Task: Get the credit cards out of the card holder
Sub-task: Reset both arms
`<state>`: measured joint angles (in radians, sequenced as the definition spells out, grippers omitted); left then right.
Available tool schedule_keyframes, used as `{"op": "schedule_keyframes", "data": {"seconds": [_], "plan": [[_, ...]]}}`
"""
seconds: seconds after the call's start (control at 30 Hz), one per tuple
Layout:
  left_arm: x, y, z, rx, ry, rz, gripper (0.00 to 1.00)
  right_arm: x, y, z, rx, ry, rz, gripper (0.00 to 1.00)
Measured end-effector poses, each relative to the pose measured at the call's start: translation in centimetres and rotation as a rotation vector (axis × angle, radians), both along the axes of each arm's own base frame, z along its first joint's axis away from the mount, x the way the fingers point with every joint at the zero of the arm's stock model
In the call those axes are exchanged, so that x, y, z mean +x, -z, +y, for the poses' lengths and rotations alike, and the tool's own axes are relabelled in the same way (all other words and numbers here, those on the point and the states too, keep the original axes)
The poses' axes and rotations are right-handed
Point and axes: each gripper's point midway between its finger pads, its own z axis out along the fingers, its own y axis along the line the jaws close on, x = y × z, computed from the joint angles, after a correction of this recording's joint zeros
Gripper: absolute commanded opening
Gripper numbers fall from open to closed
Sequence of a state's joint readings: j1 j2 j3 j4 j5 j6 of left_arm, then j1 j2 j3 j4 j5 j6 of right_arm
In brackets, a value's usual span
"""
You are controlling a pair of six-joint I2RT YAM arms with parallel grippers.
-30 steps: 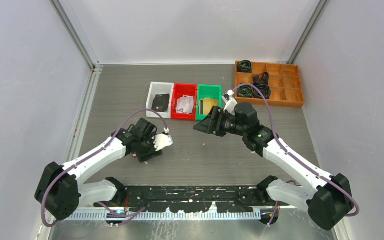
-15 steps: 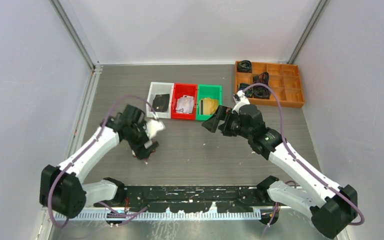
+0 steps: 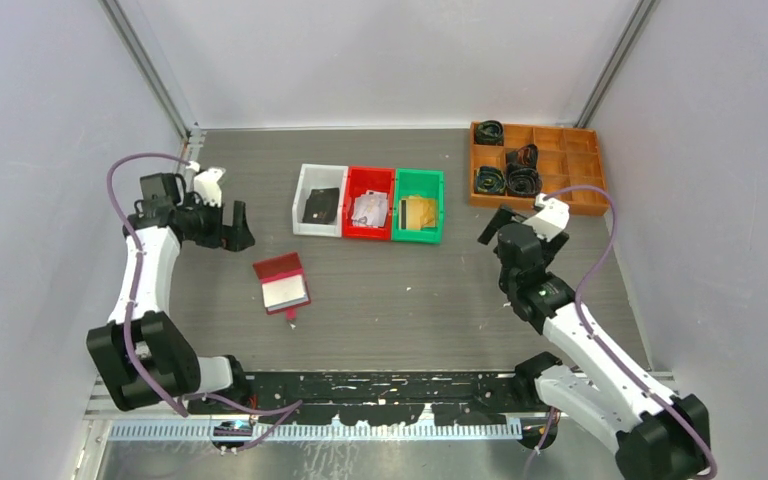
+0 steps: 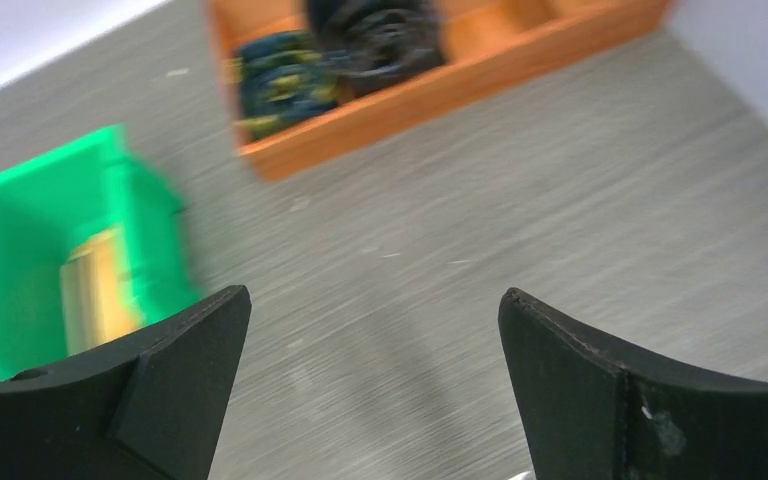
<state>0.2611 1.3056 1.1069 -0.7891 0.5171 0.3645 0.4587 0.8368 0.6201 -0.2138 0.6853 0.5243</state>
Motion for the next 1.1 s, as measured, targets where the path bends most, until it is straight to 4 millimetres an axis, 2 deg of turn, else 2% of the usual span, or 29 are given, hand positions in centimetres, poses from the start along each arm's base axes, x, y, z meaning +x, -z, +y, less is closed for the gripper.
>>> {"op": "schedule_keyframes", "data": {"seconds": [0.13, 0.23, 0.3, 0.4, 0.53, 0.63, 0.7, 0.77, 0.83, 0.93, 1.1], "plan": [[1.0, 4.3, 0.8, -0.049, -0.106, 0.013, 1.00, 0.4, 4.4, -6.0, -0.115, 0.211, 0.059, 1.00], [0.5, 8.6, 0.6, -0.089, -0.179, 0.044, 1.00, 0.5, 6.9, -9.3, -0.170, 0.334, 0.102, 1.00], [-0.1, 11.0, 0.4, -0.113, -0.226, 0.042, 1.00, 0.7, 8.1, -10.4, -0.199, 0.379, 0.094, 0.99], [0.2, 12.8, 0.4, -0.139, -0.290, -0.023, 1.00, 1.5, 10.0, -11.0, -0.240, 0.389, 0.096, 0.99], [2.3, 12.4, 0.9, -0.170, -0.365, -0.184, 1.00, 2.5, 12.1, -11.2, -0.302, 0.364, 0.086, 0.99], [3.5, 11.8, 1.1, -0.175, -0.408, -0.281, 1.00, 2.8, 12.8, -11.1, -0.315, 0.339, 0.070, 0.97], [4.3, 11.4, 0.9, -0.160, -0.413, -0.346, 1.00, 3.7, 12.8, -10.6, -0.315, 0.297, 0.047, 0.95], [5.1, 11.3, 0.3, -0.141, -0.402, -0.405, 0.99, 4.5, 12.7, -10.0, -0.306, 0.245, 0.024, 0.99], [5.4, 11.8, -0.4, -0.097, -0.397, -0.438, 0.99, 5.4, 12.4, -9.6, -0.286, 0.194, -0.016, 0.99], [5.7, 13.1, -2.1, -0.040, -0.369, -0.432, 1.00, 6.3, 13.4, -9.8, -0.264, 0.146, 0.019, 0.99], [6.8, 12.0, -1.5, 0.014, -0.388, -0.476, 1.00, 7.4, 13.1, -10.8, -0.216, 0.134, 0.011, 0.99]]}}
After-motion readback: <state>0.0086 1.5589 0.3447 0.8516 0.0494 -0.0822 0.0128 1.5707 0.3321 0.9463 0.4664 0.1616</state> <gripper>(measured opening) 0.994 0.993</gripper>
